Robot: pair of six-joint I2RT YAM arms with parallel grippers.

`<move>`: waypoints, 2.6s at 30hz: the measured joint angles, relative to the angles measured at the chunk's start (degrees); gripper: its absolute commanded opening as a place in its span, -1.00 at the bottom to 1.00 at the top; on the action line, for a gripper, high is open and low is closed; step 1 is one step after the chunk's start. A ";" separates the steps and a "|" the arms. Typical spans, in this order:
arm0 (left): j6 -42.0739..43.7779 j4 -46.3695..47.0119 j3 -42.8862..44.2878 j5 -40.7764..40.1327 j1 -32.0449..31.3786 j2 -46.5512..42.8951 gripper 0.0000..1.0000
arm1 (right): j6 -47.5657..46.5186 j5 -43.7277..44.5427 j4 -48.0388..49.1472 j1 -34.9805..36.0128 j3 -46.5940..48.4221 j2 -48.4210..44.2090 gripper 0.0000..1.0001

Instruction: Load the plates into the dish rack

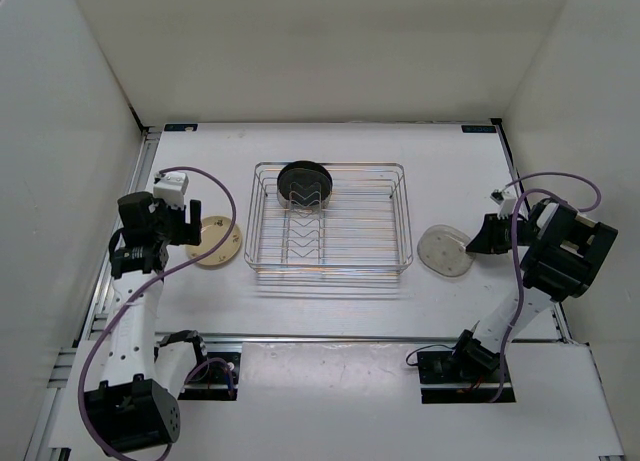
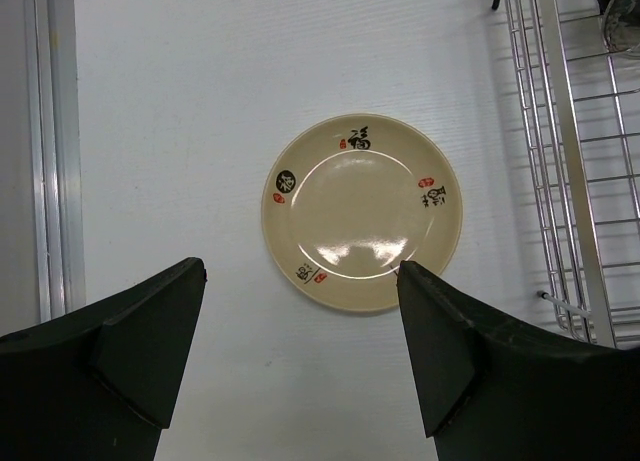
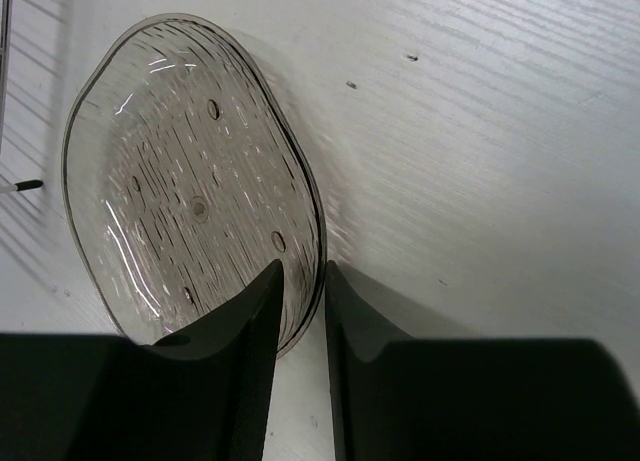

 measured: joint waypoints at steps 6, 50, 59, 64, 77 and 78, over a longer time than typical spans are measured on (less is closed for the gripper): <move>0.00 -0.07 0.00 0.04 0.09 -0.66 0.77 | 0.02 0.37 0.02 0.00 -0.37 0.00 -0.81; 0.02 -0.09 -0.04 3.08 1.90 -3.06 0.77 | -28.02 53.33 38.88 69.29 27.93 -17.09 -1.00; 0.04 -0.07 -0.09 3.08 2.25 -3.50 0.77 | -24.59 44.87 35.76 77.07 24.48 -19.26 -1.00; 0.07 -0.09 -0.09 3.08 2.25 -3.98 0.85 | -17.42 42.40 30.95 79.30 25.22 -19.26 -1.00; 0.04 -0.15 -0.85 3.21 3.34 -5.68 0.90 | -7.52 38.36 26.91 77.15 25.22 -16.61 -1.00; 0.07 -0.13 -0.87 3.28 3.52 -5.79 0.90 | -7.28 38.27 26.88 76.74 25.22 -15.87 -1.00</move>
